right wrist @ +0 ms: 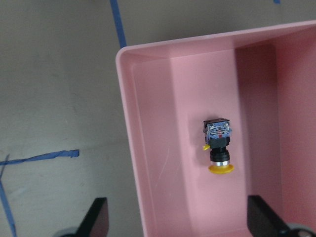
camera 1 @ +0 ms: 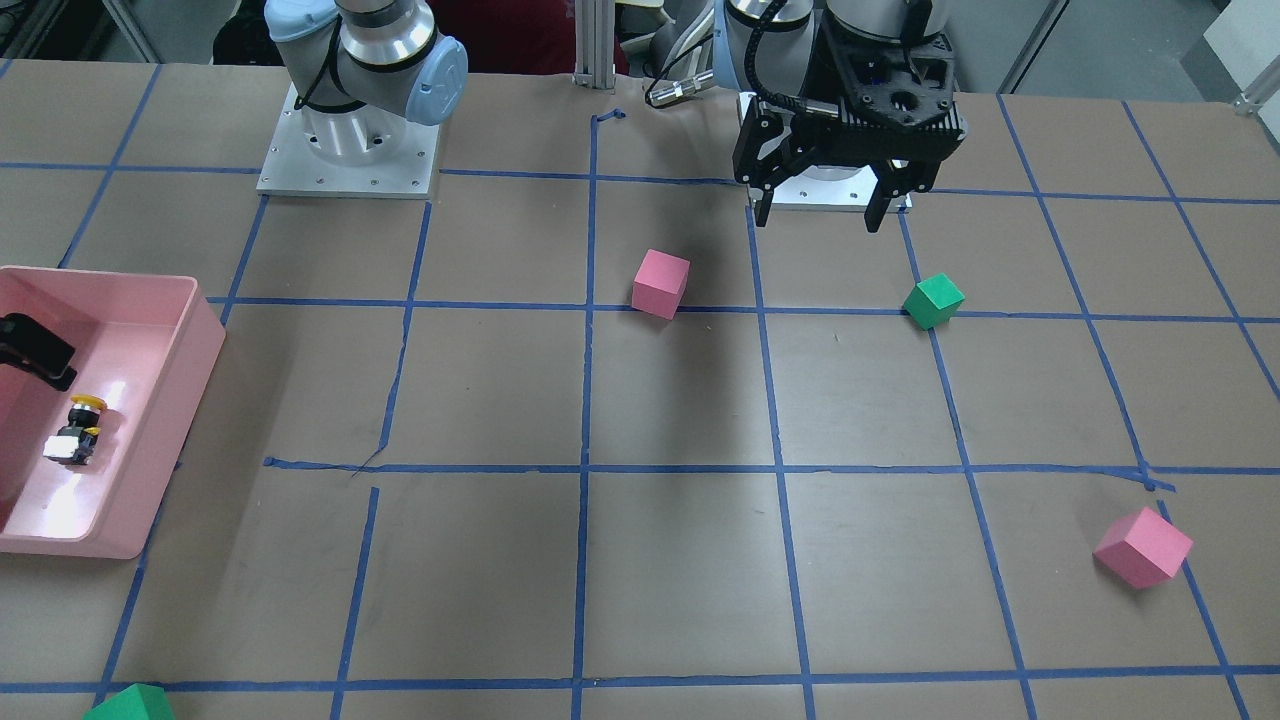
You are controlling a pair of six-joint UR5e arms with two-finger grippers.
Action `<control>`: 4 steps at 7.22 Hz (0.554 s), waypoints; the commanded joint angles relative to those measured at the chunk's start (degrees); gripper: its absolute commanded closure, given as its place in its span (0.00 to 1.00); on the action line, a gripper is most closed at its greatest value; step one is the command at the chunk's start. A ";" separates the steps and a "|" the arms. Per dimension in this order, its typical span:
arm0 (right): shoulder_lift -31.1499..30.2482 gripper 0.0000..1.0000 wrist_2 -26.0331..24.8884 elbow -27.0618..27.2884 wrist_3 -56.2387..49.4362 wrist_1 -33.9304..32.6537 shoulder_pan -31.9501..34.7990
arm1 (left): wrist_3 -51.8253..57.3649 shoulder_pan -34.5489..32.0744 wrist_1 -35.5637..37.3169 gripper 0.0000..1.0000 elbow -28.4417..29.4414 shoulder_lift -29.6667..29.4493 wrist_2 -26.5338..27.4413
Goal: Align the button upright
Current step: 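Move the right gripper over the pink tray and lower onto the yellow button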
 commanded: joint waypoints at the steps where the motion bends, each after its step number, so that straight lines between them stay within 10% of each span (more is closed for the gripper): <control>1: 2.36 0.00 0.31 4.78 -3.15 -6.18 -3.04 | 0.00 0.00 0.02 0.00 0.00 0.00 0.00; 4: 3.51 0.00 -0.46 12.09 -5.42 -10.72 -3.48 | 0.00 0.00 0.02 0.00 0.00 0.00 0.00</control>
